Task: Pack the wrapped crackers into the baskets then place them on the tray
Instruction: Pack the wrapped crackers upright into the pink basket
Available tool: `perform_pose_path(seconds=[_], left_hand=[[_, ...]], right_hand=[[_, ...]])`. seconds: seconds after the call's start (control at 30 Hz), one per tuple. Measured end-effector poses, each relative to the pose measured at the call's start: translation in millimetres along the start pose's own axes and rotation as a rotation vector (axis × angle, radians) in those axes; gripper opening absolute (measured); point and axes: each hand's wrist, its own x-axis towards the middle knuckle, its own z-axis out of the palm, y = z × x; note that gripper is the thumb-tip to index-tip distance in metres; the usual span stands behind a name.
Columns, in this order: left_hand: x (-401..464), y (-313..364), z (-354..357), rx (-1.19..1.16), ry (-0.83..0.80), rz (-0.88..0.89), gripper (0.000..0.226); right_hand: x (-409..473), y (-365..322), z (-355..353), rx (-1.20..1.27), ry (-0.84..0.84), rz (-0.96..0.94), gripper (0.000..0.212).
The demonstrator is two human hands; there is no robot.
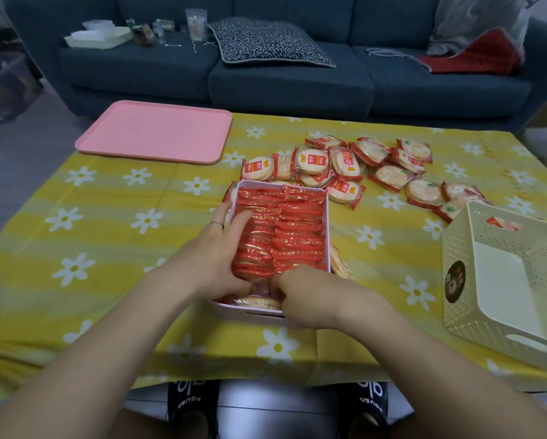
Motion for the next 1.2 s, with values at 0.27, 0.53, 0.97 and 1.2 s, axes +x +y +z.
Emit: perform_pose_path(seconds=[0.27, 0.53, 0.97, 1.2], left_hand=[[-29, -3, -24, -0.136, -0.058, 0.174, 0.048], [-27, -7, -25, 0.018, -0.149, 0.193, 0.040], [-17, -13, -24, -0.059, -0.156, 0.198, 0.024], [-19, -15, -30, -0.237, -0.187, 0.148, 0.044]], right_hand=[[-7, 12, -11, 0.166, -0.044, -0.073, 0.040], [-1, 17, -11, 0.309, -0.063, -0.098, 0.030], [7, 19, -2, 0.320, 0.037, -0.205, 0.023], [4, 32, -13, 0.681, 0.064, -0.144, 0.012]])
